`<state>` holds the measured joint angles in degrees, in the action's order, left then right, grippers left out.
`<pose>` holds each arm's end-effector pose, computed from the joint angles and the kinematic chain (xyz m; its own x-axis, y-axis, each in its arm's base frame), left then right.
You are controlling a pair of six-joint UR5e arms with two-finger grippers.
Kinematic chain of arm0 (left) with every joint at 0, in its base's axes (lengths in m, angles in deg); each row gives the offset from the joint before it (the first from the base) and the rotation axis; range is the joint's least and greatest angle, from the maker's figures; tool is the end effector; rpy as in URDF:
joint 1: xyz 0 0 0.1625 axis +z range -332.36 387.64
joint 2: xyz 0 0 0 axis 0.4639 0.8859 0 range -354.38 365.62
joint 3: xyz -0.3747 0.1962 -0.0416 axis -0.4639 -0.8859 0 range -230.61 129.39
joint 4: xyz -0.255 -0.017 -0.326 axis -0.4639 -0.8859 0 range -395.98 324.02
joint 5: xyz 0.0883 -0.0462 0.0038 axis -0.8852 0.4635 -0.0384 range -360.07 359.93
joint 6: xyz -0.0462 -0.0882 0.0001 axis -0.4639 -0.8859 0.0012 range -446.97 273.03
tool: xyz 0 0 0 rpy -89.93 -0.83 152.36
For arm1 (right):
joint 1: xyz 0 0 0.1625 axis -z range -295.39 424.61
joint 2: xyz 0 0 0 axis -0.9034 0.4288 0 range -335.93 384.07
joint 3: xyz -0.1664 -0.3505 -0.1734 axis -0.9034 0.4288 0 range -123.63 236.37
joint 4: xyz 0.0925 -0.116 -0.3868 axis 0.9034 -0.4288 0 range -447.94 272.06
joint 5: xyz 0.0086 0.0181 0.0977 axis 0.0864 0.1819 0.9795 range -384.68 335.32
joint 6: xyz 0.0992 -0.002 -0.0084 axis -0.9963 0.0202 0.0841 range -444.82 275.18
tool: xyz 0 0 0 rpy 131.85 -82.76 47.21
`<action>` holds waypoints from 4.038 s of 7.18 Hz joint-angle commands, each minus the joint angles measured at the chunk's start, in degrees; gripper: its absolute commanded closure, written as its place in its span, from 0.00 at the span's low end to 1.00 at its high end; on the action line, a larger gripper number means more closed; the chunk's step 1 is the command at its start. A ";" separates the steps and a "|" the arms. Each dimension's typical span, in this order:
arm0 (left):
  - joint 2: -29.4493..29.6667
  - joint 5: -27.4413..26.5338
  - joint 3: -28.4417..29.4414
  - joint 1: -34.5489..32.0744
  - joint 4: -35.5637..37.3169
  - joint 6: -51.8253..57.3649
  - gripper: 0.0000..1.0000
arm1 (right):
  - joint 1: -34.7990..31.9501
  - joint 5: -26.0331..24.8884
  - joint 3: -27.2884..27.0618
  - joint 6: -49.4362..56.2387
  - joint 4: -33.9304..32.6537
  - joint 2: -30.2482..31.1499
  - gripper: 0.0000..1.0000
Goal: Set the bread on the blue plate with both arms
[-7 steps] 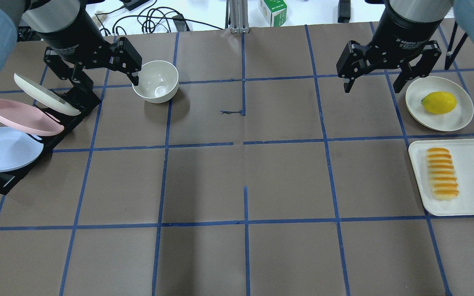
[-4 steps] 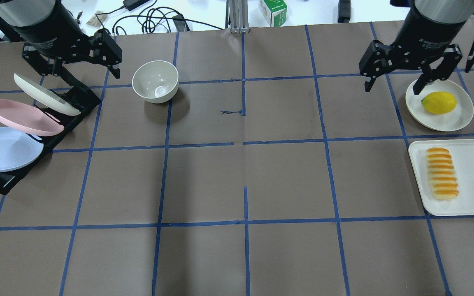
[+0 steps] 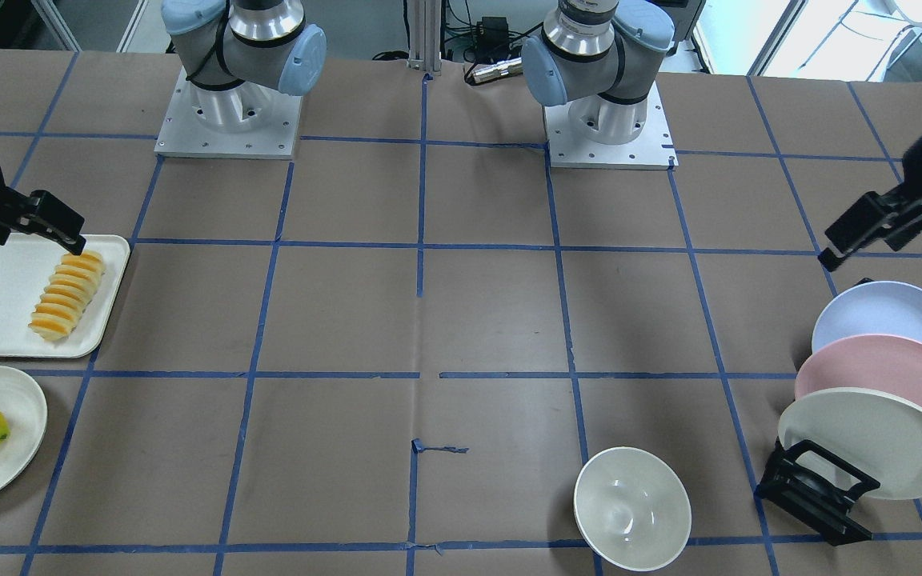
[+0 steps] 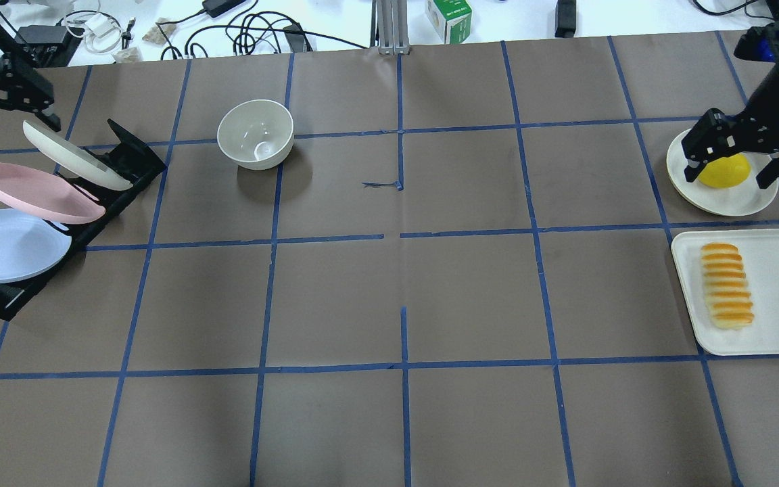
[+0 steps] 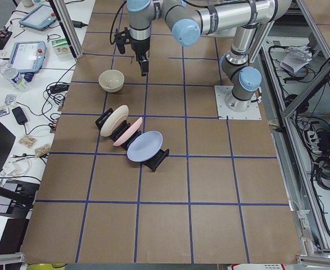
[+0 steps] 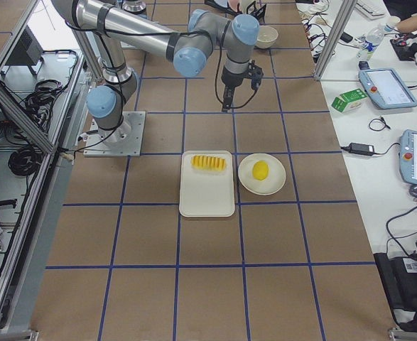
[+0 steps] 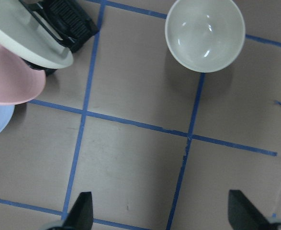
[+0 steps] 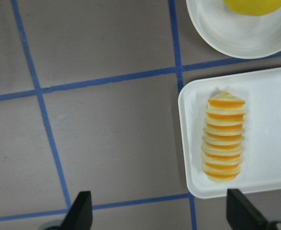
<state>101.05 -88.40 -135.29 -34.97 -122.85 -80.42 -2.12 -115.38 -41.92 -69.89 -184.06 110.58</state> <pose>0.1262 -0.5397 0.4906 -0.9348 -0.3544 0.0229 -0.3552 0.9332 -0.0555 -0.0759 -0.5109 0.3976 -0.9893 0.1450 -0.0136 0.1430 0.9848 0.0986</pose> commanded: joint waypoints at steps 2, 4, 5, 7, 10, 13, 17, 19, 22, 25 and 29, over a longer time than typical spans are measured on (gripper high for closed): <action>4.05 -7.87 -1.53 16.33 9.17 1.27 0.00 | 5.47 -0.62 -13.82 6.23 -19.06 -0.90 0.00; 8.96 -9.38 -2.33 20.50 9.53 1.79 0.00 | 7.13 -3.95 -16.93 7.56 -24.10 -4.22 0.00; 10.82 -11.83 -1.80 21.46 9.70 2.23 0.00 | 9.23 -3.79 -16.94 8.35 -24.29 -6.24 0.00; 15.64 -10.55 -3.03 21.48 11.81 1.45 0.00 | 10.39 -3.78 -16.94 10.20 -25.42 -8.10 0.00; 19.09 -7.46 -2.85 21.47 15.75 2.15 0.17 | 10.57 -3.96 -16.94 10.29 -28.57 -10.99 0.00; 19.89 -7.38 -3.29 21.47 16.21 0.84 0.54 | 11.97 -3.87 -17.02 11.34 -30.00 -13.12 0.00; 19.19 -6.14 -3.56 21.30 15.69 0.83 1.00 | 11.97 -3.26 -19.39 10.29 -29.74 -13.82 0.07; 18.05 -6.76 -3.29 21.21 12.36 1.10 1.00 | 11.97 -3.70 -19.14 10.20 -28.60 -13.30 1.00; 14.54 -10.33 -2.33 21.39 4.20 1.45 1.00 | 12.06 -3.70 -18.78 10.20 -26.85 -12.42 1.00; 9.36 -10.80 -2.06 21.21 -7.75 1.45 1.00 | 11.71 -3.09 -18.87 10.11 -21.67 -6.38 1.00; 3.46 -0.32 -4.25 19.82 -29.79 1.44 1.00 | 11.01 -2.73 -13.11 10.02 -13.01 -4.33 1.00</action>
<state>105.74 -94.97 -138.42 -14.22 -145.46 -79.43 9.26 -118.23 -58.82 -59.86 -202.27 106.09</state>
